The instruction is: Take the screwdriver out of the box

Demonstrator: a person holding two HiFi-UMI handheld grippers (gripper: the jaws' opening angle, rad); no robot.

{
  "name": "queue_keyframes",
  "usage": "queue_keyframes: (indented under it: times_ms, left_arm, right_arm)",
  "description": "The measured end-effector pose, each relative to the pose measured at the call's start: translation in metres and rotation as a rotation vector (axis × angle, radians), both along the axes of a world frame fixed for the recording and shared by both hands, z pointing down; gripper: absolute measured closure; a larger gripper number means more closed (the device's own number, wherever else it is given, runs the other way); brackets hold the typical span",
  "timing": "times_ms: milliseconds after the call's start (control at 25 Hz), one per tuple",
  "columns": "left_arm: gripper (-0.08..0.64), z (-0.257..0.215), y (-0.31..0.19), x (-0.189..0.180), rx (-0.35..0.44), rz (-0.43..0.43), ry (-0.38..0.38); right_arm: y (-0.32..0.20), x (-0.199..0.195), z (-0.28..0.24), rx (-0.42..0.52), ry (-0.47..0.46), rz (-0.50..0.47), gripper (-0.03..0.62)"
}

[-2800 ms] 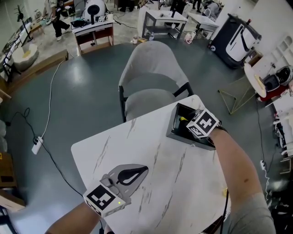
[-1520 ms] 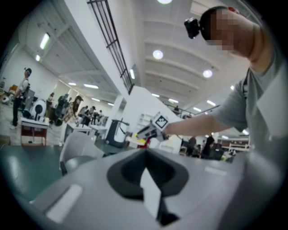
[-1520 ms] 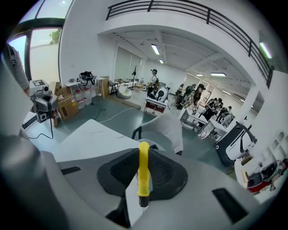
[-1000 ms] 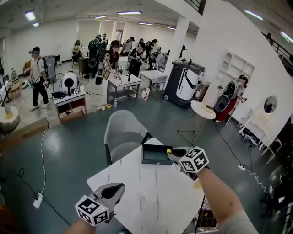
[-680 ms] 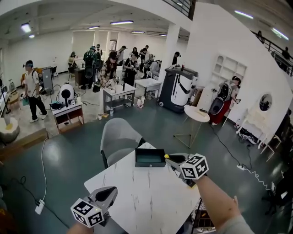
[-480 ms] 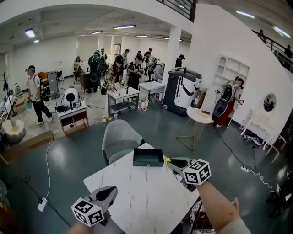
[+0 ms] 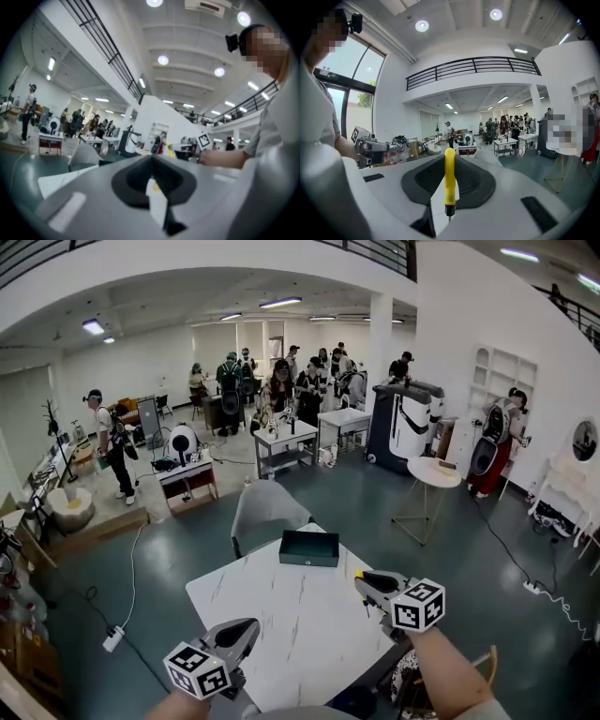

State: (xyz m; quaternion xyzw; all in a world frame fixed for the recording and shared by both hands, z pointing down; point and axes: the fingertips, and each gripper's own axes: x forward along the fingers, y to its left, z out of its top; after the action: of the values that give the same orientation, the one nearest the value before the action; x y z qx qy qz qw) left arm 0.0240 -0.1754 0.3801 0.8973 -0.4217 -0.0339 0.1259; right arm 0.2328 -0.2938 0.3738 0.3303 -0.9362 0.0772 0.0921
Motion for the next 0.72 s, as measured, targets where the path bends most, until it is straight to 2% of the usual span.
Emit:
queue_keyframes:
  times_ms: [360, 520, 720]
  left_arm:
    - [0.555, -0.007, 0.052, 0.005, 0.011, -0.058, -0.011]
    - [0.555, -0.011, 0.058, -0.006, 0.024, -0.038, 0.008]
    - [0.555, -0.018, 0.052, -0.035, 0.05, 0.024, 0.002]
  right_arm:
    - [0.057, 0.016, -0.016, 0.042, -0.069, -0.04, 0.529]
    - [0.075, 0.011, -0.021, 0.051, -0.093, -0.022, 0.529]
    - [0.094, -0.013, -0.03, 0.072, -0.138, 0.026, 0.529]
